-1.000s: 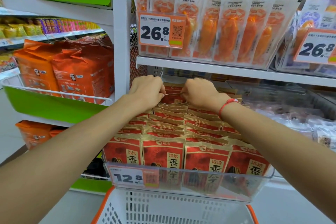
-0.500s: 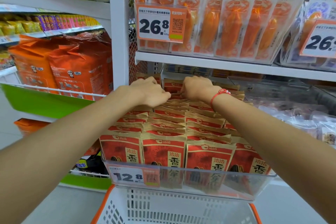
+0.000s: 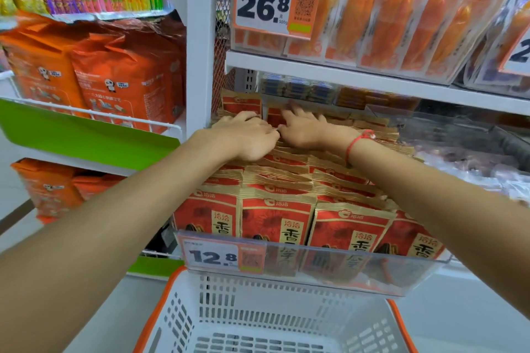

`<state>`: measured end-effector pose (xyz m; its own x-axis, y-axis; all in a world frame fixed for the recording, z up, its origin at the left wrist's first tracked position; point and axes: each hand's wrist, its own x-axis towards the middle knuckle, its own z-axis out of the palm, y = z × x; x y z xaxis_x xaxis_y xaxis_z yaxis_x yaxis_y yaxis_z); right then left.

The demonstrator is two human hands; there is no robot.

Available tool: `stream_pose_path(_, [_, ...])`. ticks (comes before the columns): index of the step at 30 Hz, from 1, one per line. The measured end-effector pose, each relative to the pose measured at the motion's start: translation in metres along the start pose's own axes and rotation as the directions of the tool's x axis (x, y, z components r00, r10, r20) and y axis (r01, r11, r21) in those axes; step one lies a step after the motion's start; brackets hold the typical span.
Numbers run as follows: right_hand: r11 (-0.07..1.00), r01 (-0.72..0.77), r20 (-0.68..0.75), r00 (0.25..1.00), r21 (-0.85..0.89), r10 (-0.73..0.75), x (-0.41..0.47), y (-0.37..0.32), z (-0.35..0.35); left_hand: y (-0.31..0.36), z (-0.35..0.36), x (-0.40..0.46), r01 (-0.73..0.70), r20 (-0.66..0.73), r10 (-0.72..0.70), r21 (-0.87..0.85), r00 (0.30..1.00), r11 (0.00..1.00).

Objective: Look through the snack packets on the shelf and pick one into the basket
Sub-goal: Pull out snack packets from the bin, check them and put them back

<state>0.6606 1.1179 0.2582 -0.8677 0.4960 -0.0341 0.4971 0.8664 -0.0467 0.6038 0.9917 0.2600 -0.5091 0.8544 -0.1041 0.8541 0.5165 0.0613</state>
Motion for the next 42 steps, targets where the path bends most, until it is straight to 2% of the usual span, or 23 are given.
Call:
stream_pose_path(9, [0.997,0.055,-0.181,0.982,0.057,-0.044,-0.006,0.007,-0.003,0.000,0.002,-0.001,0.053,-0.049,-0.054,-0.025,0.997,0.998])
stream_pose_path(13, [0.998,-0.004,-0.261,0.965,0.063,0.021,-0.001,0.008,-0.006,-0.001,0.000,-0.004,0.039,-0.071,-0.040,-0.021,0.997,0.999])
stream_pose_path(17, [0.999,-0.038,-0.229,0.972,0.026,0.043,0.010,0.003,-0.016,-0.006,-0.003,-0.010,0.000,-0.077,-0.002,-0.024,0.997,1.000])
stream_pose_path(19, [0.995,-0.080,-0.213,0.973,0.055,0.090,0.015,0.002,-0.016,-0.007,-0.002,-0.013,-0.007,-0.075,0.005,-0.030,0.997,1.000])
stream_pose_path(22, [0.980,-0.139,-0.272,0.947,0.145,0.174,0.017,0.002,-0.010,-0.006,-0.001,-0.014,-0.006,-0.083,0.005,-0.011,0.997,1.000])
stream_pose_path(25, [0.973,-0.137,-0.296,0.936,0.186,0.188,0.015,0.003,-0.008,-0.004,-0.002,-0.015,-0.001,-0.083,0.001,-0.001,0.997,1.000])
stream_pose_path(32, [0.989,-0.036,-0.425,0.900,0.143,0.094,-0.011,0.003,-0.013,-0.003,-0.002,-0.016,0.025,-0.068,-0.025,-0.005,0.997,1.000])
stream_pose_path(37, [0.995,0.081,-0.485,0.873,0.055,-0.044,-0.038,0.005,-0.015,-0.004,-0.001,-0.016,0.042,-0.060,-0.042,-0.001,0.997,0.999])
stream_pose_path(42, [0.993,0.104,-0.526,0.842,-0.059,-0.120,-0.059,0.010,-0.020,-0.006,-0.002,-0.015,0.083,-0.046,-0.088,-0.113,0.995,0.990])
